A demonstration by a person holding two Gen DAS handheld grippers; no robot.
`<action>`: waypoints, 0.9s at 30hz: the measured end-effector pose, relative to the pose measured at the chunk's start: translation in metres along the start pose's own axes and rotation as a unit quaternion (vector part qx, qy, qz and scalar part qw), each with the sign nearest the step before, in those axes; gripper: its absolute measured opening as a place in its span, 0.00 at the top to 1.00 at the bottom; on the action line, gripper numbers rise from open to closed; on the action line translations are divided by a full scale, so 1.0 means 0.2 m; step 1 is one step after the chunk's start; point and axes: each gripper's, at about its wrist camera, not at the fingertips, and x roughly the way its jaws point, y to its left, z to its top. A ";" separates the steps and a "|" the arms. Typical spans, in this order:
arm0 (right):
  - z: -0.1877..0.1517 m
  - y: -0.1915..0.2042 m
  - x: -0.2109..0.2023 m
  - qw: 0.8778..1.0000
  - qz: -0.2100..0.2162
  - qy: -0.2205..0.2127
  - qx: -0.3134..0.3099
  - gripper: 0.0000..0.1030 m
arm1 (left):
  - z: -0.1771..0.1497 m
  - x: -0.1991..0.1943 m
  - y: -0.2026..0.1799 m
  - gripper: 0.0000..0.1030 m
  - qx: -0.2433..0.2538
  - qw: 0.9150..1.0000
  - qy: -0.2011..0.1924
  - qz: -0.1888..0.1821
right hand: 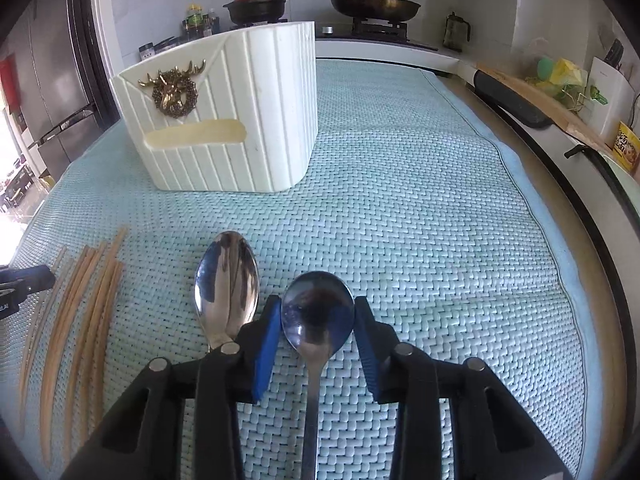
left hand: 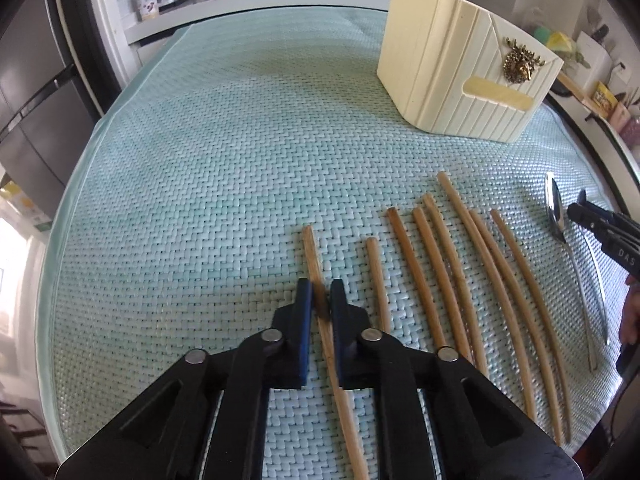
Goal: Organize utensils
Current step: 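Close the left tool on one chopstick while the right tool grips a spoon, then lift the chopstick with the left tool while the right tool carries the spoon over the holder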
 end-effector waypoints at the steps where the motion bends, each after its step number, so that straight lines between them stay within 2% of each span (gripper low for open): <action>1: 0.01 -0.01 -0.02 1.000 0.005 -0.004 0.002 0.65 | 0.01 0.00 0.01 0.94 -0.006 1.000 0.000 -0.003; 6: 0.03 -0.05 -0.16 0.999 0.032 -0.028 0.013 0.65 | 0.04 -0.07 0.06 0.95 -0.022 0.999 -0.022 -0.014; 11: 0.07 -0.03 -0.37 0.996 0.060 -0.066 0.002 0.65 | 0.08 -0.32 0.02 0.95 -0.013 0.997 -0.075 -0.027; 19: 0.10 0.04 -0.68 0.988 0.089 -0.123 -0.019 0.65 | 0.11 -0.71 0.00 0.95 -0.012 0.986 -0.155 -0.059; 27: 0.19 0.04 -0.81 0.984 0.100 -0.148 -0.018 0.65 | 0.19 -0.83 -0.01 0.96 -0.016 0.979 -0.187 -0.082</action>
